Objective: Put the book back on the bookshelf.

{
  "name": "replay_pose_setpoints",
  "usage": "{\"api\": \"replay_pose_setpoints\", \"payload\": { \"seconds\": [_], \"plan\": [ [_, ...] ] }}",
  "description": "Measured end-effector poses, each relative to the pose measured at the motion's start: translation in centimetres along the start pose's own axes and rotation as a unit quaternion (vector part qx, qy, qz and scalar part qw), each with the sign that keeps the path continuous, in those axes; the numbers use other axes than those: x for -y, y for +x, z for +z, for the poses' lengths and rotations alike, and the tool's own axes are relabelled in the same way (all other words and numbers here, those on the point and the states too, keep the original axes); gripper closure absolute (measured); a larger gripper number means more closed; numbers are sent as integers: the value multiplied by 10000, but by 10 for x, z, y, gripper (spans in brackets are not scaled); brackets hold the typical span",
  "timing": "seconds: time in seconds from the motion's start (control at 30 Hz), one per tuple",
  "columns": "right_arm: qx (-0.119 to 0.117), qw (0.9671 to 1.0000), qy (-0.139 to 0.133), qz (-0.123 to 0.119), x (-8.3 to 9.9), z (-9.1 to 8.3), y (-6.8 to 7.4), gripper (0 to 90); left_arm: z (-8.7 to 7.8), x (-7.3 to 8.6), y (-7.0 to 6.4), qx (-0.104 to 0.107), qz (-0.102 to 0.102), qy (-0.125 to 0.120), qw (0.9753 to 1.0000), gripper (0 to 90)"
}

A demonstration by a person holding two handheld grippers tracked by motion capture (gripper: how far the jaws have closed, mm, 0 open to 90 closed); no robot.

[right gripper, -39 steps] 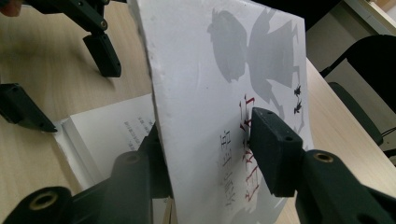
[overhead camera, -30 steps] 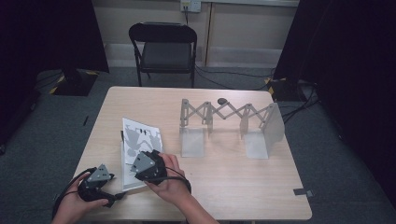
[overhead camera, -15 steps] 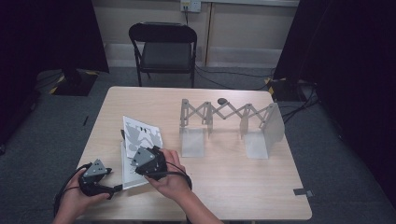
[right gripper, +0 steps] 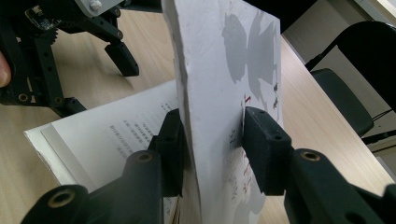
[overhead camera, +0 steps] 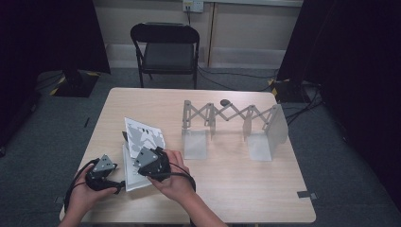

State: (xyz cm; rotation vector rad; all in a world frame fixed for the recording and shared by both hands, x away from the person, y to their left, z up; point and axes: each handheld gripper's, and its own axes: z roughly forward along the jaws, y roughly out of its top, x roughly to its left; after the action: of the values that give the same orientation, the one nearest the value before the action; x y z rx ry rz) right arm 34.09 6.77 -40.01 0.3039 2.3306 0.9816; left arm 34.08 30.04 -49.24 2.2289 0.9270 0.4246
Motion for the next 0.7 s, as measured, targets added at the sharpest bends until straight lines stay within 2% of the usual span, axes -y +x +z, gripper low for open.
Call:
{"api": "replay_pose_setpoints", "payload": {
  "seconds": [0.03, 0.07, 0.1, 0.2, 0.3, 0.43, 0.47, 0.57, 0.7],
  "plan": [
    [7, 10000, -3, -4, 0, 0, 0, 610, 0, -1, -1, -11, 22, 4, 10000, 206],
    [12, 10000, 8, -13, 0, -1, 0, 611, -1, -3, -2, -72, 160, 33, 9998, 209],
    [14, 10000, 15, -12, 0, -1, 0, 611, -2, -4, -4, -90, 194, -24, 9998, 215],
    [17, 10000, 9, -19, 1, -3, -1, 613, -4, -8, -7, -104, 305, 29, 9995, 229],
    [1, 10000, 26, -40, 0, -4, -2, 614, -5, -11, -9, -148, 350, -19, 9993, 224],
    [4, 10000, 31, -57, -1, -4, -3, 615, -8, -15, -11, -233, 478, 28, 9986, 226],
    [6, 10000, 24, -54, -1, -4, -3, 615, -9, -17, -10, -193, 504, 81, 9985, 225],
    [6, 10000, 32, -59, -2, -4, -3, 617, -8, -18, -12, -238, 586, 26, 9980, 216],
    [-7, 10000, 64, -66, -2, -5, -3, 620, -2, -16, -8, -258, 471, 7, 9986, 212]
  ]
}}
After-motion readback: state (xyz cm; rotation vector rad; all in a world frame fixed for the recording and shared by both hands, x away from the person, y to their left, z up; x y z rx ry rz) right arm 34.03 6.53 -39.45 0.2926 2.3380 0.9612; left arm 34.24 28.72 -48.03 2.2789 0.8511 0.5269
